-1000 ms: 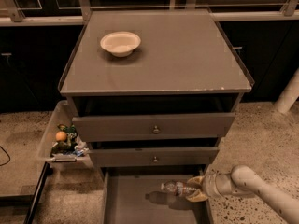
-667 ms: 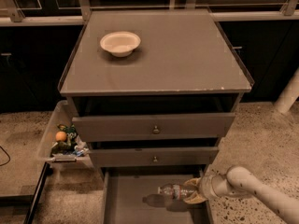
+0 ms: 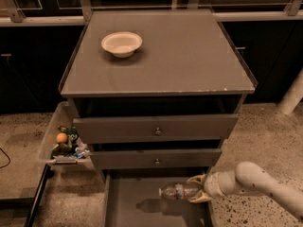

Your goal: Pick water bottle from bottom drawer and place on counter

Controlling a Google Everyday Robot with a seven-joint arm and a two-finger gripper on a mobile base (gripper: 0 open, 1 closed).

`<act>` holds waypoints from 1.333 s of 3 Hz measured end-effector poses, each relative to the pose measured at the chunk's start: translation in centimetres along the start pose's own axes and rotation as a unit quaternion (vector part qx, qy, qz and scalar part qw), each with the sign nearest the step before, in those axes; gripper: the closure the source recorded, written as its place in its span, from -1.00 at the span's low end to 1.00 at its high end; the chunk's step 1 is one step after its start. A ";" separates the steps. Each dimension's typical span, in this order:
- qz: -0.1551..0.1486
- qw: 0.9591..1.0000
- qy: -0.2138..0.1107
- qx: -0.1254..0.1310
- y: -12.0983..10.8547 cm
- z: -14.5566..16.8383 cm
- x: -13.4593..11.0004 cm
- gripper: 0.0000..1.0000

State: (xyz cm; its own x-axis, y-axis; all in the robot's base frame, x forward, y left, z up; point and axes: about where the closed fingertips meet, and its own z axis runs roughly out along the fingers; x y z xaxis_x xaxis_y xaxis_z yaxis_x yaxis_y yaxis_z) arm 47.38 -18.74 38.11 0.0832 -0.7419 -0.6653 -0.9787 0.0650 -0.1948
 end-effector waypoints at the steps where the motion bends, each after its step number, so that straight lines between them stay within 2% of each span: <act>1: -0.038 0.999 0.004 0.011 -1.5 -4.7 -3.6 1.00; 2: -0.050 0.998 0.000 0.027 -4.1 -10.2 -6.5 1.00; 3: -0.055 0.997 -0.007 0.057 -6.4 -16.6 -10.2 1.00; 4: -0.062 0.996 -0.010 0.057 -5.7 -16.2 -11.2 1.00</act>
Offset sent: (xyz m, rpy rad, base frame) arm 0.0356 -0.0492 0.2104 -0.0037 -0.1571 0.0261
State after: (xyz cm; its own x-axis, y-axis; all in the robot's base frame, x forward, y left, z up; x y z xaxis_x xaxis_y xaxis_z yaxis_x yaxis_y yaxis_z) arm 48.97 -21.61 58.32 0.2065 -0.7355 -0.6454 -0.9334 0.0499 -0.3554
